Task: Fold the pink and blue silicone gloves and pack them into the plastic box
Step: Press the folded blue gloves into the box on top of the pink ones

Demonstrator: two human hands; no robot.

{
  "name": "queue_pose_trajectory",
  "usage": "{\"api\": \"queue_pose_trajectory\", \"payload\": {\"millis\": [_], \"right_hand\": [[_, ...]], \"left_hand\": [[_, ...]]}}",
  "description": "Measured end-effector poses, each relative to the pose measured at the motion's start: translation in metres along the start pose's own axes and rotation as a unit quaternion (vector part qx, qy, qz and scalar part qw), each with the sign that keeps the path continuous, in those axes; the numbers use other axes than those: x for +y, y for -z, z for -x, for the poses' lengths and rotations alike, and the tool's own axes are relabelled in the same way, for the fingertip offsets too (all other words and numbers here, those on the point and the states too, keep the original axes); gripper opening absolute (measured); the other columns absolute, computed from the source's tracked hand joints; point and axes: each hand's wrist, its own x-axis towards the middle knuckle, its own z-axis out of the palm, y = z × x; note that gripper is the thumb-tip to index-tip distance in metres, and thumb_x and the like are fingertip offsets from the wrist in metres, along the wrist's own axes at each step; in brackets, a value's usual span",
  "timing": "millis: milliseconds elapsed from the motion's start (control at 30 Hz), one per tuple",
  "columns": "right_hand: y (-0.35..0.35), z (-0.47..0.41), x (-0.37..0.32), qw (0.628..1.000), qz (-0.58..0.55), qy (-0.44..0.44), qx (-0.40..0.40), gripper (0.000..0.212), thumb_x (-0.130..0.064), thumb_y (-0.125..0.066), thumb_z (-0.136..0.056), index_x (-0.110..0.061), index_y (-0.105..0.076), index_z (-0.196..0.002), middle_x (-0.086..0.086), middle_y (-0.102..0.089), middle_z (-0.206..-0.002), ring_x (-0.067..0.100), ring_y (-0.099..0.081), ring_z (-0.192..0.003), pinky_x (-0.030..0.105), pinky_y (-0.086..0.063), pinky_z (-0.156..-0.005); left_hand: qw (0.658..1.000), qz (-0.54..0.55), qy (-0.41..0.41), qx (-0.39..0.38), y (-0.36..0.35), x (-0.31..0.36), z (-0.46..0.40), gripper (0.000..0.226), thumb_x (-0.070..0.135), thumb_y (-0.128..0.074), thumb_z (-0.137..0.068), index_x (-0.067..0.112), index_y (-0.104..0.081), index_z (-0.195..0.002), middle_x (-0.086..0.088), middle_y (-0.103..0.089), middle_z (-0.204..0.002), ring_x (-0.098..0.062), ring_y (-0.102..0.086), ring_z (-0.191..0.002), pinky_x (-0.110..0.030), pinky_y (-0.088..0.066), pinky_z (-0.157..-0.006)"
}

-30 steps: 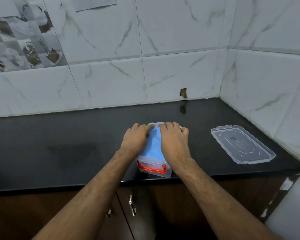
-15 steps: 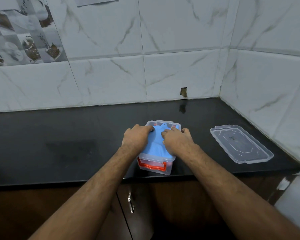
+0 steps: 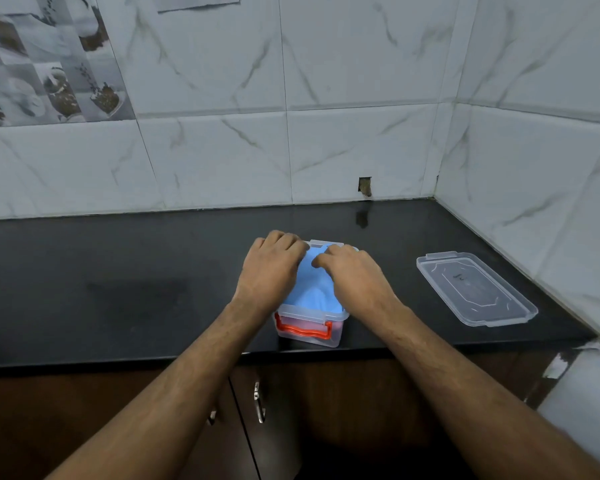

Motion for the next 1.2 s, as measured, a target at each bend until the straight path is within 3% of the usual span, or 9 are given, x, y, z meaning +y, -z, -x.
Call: {"api": "queue_pose_trajectory", "payload": {"millis": [167, 300, 467, 667, 767, 933, 1000, 1067, 1200], "right_hand": [[0.023, 0.017, 0.015, 0.966, -0.245, -0.073, -0.049, 0.01, -0.023, -0.069, -0.095, -0.03, -0.076, -0.099, -0.016, -0.073, -0.095, 0.002, -0.065, -0.087, 0.029, -0.054, -0.082], [0.042, 0.018, 0.014, 0.967, -0.138, -0.017, -0.211, 0.014, -0.04, -0.07, -0.094, -0.03, -0.076, -0.1, -0.013, -0.074, -0.099, 0.008, -0.066, -0.096, 0.033, -0.052, -0.088], [0.063, 0.008, -0.002, 0.958, 0.046, 0.038, -0.28, 0.023, -0.048, -0.066, -0.094, -0.032, -0.074, -0.109, -0.011, -0.072, -0.103, 0.014, -0.063, -0.103, 0.032, -0.046, -0.089], [0.062, -0.005, -0.019, 0.938, 0.148, 0.057, -0.309, 0.024, -0.043, -0.065, -0.096, -0.025, -0.069, -0.112, -0.005, -0.063, -0.097, 0.02, -0.06, -0.106, 0.043, -0.048, -0.102], [0.058, -0.005, -0.01, 0.945, 0.107, 0.039, -0.307, 0.016, -0.043, -0.067, -0.094, -0.027, -0.066, -0.092, -0.011, -0.056, -0.077, 0.017, -0.056, -0.091, 0.038, -0.051, -0.092], [0.046, -0.002, 0.01, 0.962, 0.008, 0.012, -0.274, 0.032, -0.046, -0.068, -0.093, -0.028, -0.06, -0.067, -0.012, -0.061, -0.07, 0.006, -0.055, -0.07, 0.027, -0.038, -0.062], [0.038, -0.002, 0.01, 0.964, -0.006, 0.011, -0.264, 0.028, -0.047, -0.066, -0.093, -0.029, -0.061, -0.073, -0.013, -0.061, -0.075, 0.008, -0.057, -0.077, 0.028, -0.038, -0.063], [0.031, -0.002, 0.008, 0.971, -0.001, 0.01, -0.241, 0.017, -0.051, -0.062, -0.094, -0.035, -0.065, -0.1, -0.014, -0.064, -0.094, 0.013, -0.058, -0.097, 0.03, -0.04, -0.072], [0.018, -0.007, 0.012, 0.984, -0.005, 0.012, -0.177, 0.05, -0.049, -0.064, -0.093, -0.03, -0.053, -0.138, -0.004, -0.057, -0.128, 0.02, -0.055, -0.117, 0.035, -0.046, -0.087]], "left_hand": [[0.986, 0.1, -0.094, -0.096, 0.019, -0.002, 0.025, 0.011, 0.024, -0.069, -0.096, 0.024, -0.077, -0.102, 0.007, -0.069, -0.105, -0.017, -0.06, -0.099, -0.033, -0.039, -0.08], [0.968, 0.084, -0.097, -0.214, 0.037, -0.011, 0.02, 0.015, 0.028, -0.067, -0.097, 0.03, -0.079, -0.106, 0.011, -0.07, -0.11, -0.01, -0.063, -0.102, -0.033, -0.048, -0.081], [0.942, -0.014, -0.133, -0.307, 0.04, -0.013, -0.001, 0.026, 0.022, -0.067, -0.096, 0.03, -0.076, -0.119, 0.01, -0.07, -0.117, -0.015, -0.063, -0.11, -0.032, -0.051, -0.077], [0.911, -0.071, -0.151, -0.377, 0.033, -0.009, -0.018, 0.017, 0.012, -0.066, -0.085, 0.013, -0.078, -0.097, -0.002, -0.073, -0.105, -0.025, -0.068, -0.096, -0.03, -0.047, -0.068], [0.908, -0.089, -0.175, -0.371, 0.034, -0.009, -0.019, 0.02, 0.01, -0.069, -0.083, 0.017, -0.08, -0.098, 0.002, -0.076, -0.107, -0.025, -0.069, -0.095, -0.034, -0.055, -0.074], [0.903, -0.051, -0.198, -0.378, 0.033, -0.019, -0.018, 0.023, 0.005, -0.068, -0.087, 0.019, -0.081, -0.1, 0.008, -0.075, -0.113, -0.019, -0.068, -0.097, -0.029, -0.051, -0.078], [0.902, -0.011, -0.178, -0.393, 0.031, -0.021, -0.018, 0.017, 0.007, -0.068, -0.09, 0.016, -0.08, -0.098, 0.005, -0.075, -0.111, -0.018, -0.067, -0.097, -0.027, -0.049, -0.082], [0.91, 0.043, -0.14, -0.389, 0.032, -0.021, -0.018, 0.011, 0.017, -0.065, -0.097, 0.013, -0.075, -0.095, -0.001, -0.073, -0.103, -0.02, -0.065, -0.092, -0.033, -0.05, -0.085], [0.944, 0.093, -0.097, -0.302, 0.024, -0.019, -0.018, 0.021, 0.024, -0.059, -0.103, 0.01, -0.068, -0.115, -0.006, -0.064, -0.116, -0.022, -0.062, -0.1, -0.03, -0.044, -0.085]]}}
